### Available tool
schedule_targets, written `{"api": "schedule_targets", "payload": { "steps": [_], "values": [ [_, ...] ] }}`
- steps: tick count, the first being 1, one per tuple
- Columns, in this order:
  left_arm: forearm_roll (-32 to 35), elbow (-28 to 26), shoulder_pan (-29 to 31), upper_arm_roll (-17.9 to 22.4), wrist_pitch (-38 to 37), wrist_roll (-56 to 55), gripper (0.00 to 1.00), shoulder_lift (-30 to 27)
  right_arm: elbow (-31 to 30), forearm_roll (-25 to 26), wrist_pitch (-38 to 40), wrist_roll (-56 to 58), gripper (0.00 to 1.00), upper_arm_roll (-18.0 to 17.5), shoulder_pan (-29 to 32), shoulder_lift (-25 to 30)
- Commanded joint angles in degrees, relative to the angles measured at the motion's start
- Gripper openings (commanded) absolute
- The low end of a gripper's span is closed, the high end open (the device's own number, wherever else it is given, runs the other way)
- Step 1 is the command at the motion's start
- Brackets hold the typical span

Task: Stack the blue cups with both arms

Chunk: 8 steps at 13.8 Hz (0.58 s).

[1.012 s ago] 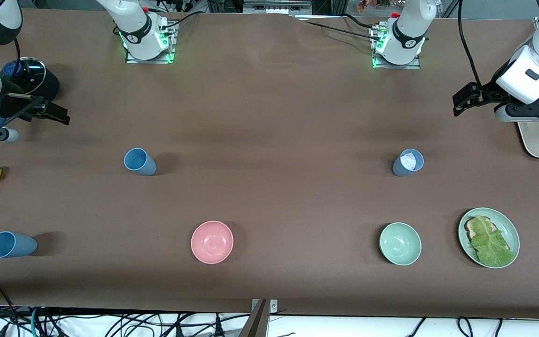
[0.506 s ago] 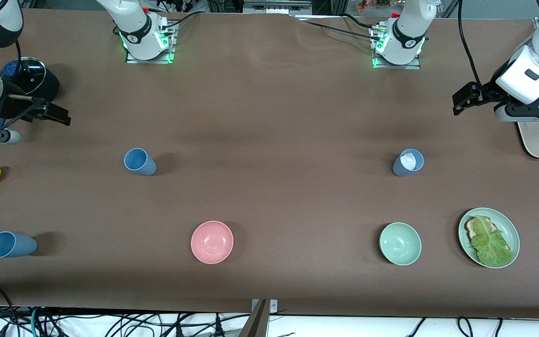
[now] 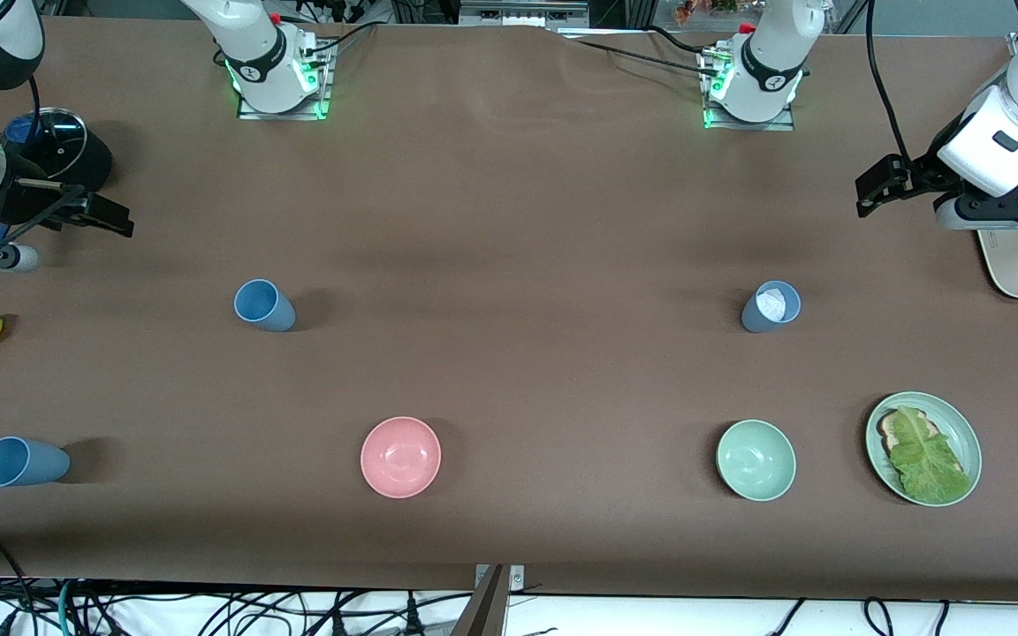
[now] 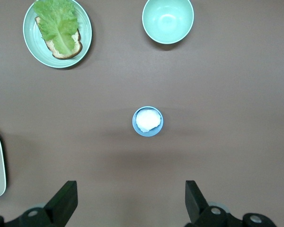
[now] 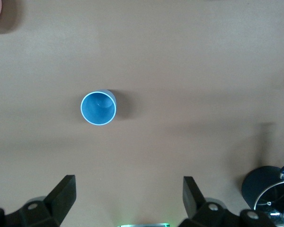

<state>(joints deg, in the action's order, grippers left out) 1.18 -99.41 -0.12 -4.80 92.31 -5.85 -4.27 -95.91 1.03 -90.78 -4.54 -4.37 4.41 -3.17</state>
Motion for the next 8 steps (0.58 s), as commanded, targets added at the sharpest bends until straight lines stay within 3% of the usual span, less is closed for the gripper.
{"api": "schedule_targets", "payload": {
  "steps": [1,8],
  "values": [
    [-1.01,1.06,0.03,0.23,-0.9,1.54,1.0,0.31,0.64,-0.85,0.78,0.58,1.0,0.06,0.16,0.09],
    [-1.0,1.06,0.2,0.41,-0.81,1.71,1.0,0.66,0.64,-0.85,1.48,0.5,1.0,0.06,0.16,0.01]
  ]
}}
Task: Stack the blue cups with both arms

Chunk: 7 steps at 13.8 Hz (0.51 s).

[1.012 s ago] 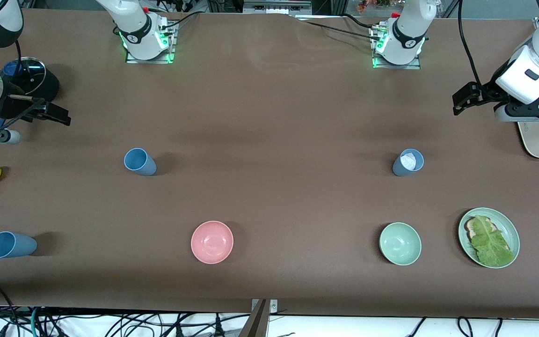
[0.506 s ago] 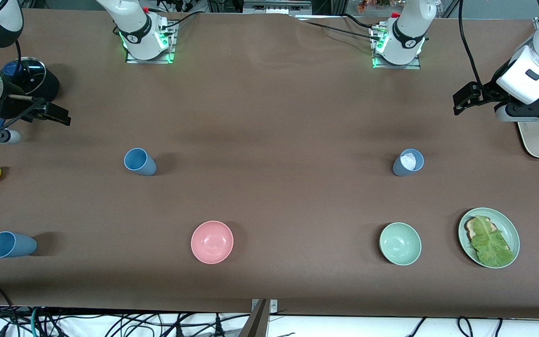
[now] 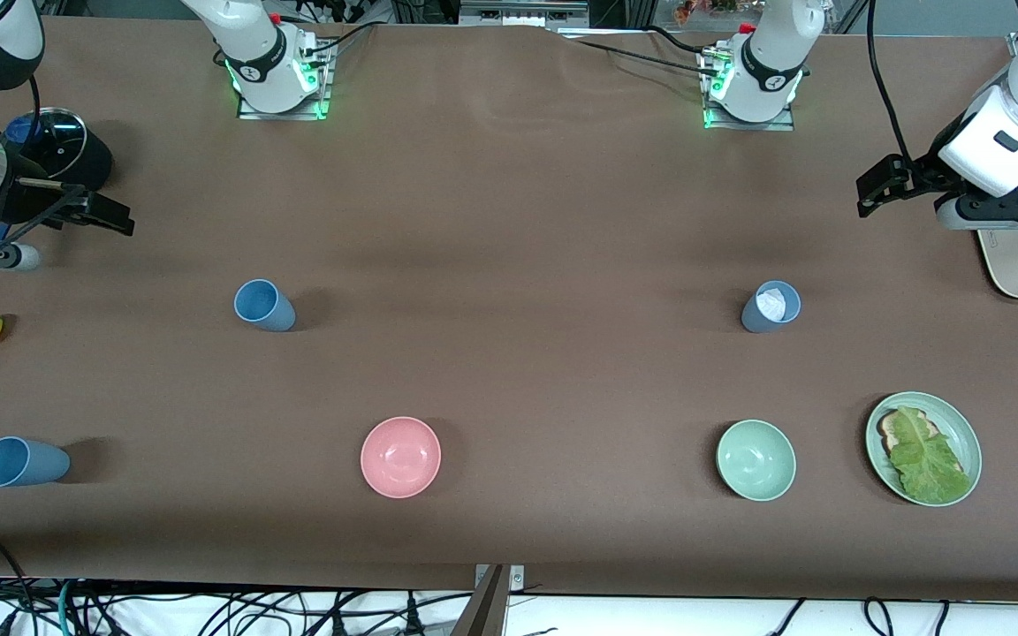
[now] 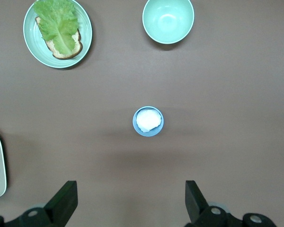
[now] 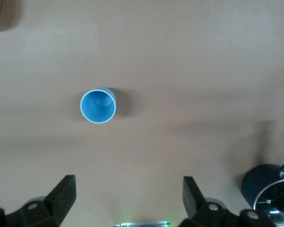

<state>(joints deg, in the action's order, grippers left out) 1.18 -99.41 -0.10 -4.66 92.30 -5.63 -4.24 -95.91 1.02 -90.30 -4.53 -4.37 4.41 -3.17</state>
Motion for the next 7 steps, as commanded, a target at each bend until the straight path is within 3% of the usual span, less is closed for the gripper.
{"api": "schedule_targets", "payload": {
  "steps": [1,7],
  "values": [
    [-1.0,1.06,0.19,0.27,-0.81,1.5,1.0,0.64,0.64,-0.85,1.0,0.49,1.0,0.06,0.16,0.01],
    [-1.7,0.8,0.28,0.44,-0.63,0.54,1.0,1.51,0.55,-0.85,1.0,0.58,1.0,0.06,0.16,0.01]
  ]
}}
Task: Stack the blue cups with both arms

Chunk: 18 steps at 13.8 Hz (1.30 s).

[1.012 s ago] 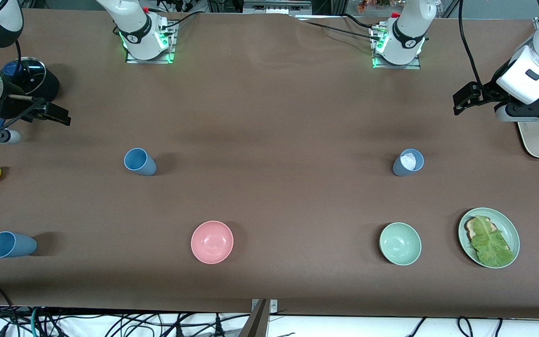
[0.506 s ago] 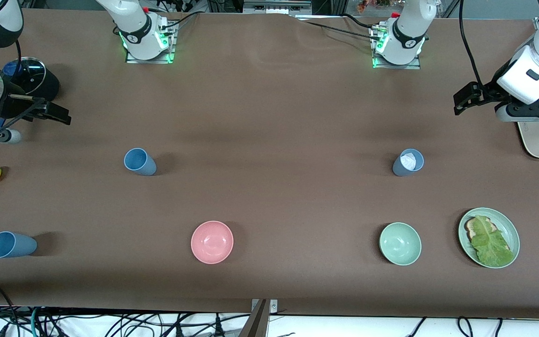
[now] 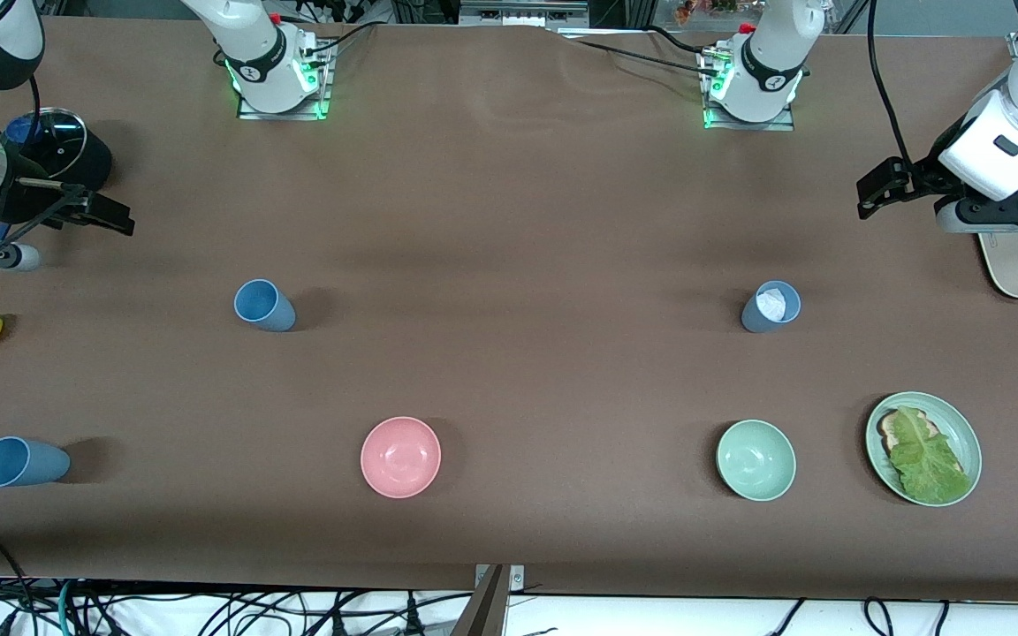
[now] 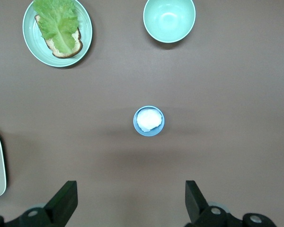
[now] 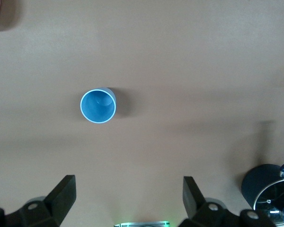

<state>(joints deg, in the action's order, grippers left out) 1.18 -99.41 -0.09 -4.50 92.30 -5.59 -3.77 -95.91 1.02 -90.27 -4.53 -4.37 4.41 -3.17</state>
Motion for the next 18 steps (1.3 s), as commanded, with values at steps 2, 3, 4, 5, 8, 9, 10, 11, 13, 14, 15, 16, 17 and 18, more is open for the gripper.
{"api": "schedule_targets", "payload": {
  "steps": [2,3,4,5,8,9,10,11,13,14,15,16,17,18],
  "values": [
    [-1.71,0.97,0.87,0.46,-0.81,1.54,1.0,3.94,0.63,-0.76,0.97,0.66,1.0,0.06,0.07,-1.56],
    [-1.71,0.71,0.96,0.37,-0.54,1.54,1.0,5.16,0.64,-0.76,0.97,0.75,1.0,0.06,0.07,-2.79],
    [-1.71,0.8,0.97,0.37,-0.28,1.63,1.0,7.53,0.46,-0.76,0.97,0.75,1.0,0.06,0.07,-4.54],
    [-1.71,0.71,0.88,0.2,0.68,1.89,1.0,10.16,0.46,-0.76,0.71,0.75,1.0,0.06,-0.02,-6.39],
    [-1.53,-1.39,0.97,0.11,7.7,3.99,1.0,15.97,-0.59,-0.76,-2.96,0.57,1.0,-0.2,-0.81,-10.61],
    [-1.53,-2.88,1.05,0.11,11.03,6.35,1.0,17.38,-2.16,-0.76,-6.2,0.57,1.0,-0.29,-0.89,-11.84],
    [-1.53,-5.16,1.31,0.02,15.5,9.6,1.0,18.52,-4.27,-0.76,-9.89,0.57,1.0,-0.29,-0.98,-13.25],
    [-1.62,-8.49,1.32,0.02,19.37,10.33,1.0,18.8,-6.55,-0.76,-13.93,0.49,1.0,-0.29,-1.07,-14.13],
    [-0.83,-14.81,1.23,-0.07,27.02,11.3,1.0,18.71,-9.98,-0.76,-21.23,0.49,1.0,-0.38,-1.59,-16.5],
    [-0.74,-17.11,1.32,-0.07,29.06,12.26,1.0,18.63,-11.22,-0.67,-23.44,0.49,1.0,-0.38,-1.77,-17.38],
    [-0.31,-18.18,1.4,-0.07,29.34,14.79,1.0,18.54,-12.19,-0.67,-24.25,0.49,1.0,-0.38,-1.77,-17.57],
    [-0.3,-20.1,2.01,-0.07,29.43,17.08,1.0,17.84,-12.72,-0.67,-24.69,0.49,1.0,-0.38,-1.86,-17.92],
    [-0.21,-21.25,2.37,-0.07,29.86,17.88,0.99,17.31,-13.25,-0.67,-25.65,0.49,1.0,-0.38,-1.86,-18.53],
    [-0.04,-22.83,2.37,0.02,32.3,17.98,0.98,17.65,-13.43,-0.67,-26.1,0.49,1.0,-0.38,-1.86,-18.71]
  ]
}}
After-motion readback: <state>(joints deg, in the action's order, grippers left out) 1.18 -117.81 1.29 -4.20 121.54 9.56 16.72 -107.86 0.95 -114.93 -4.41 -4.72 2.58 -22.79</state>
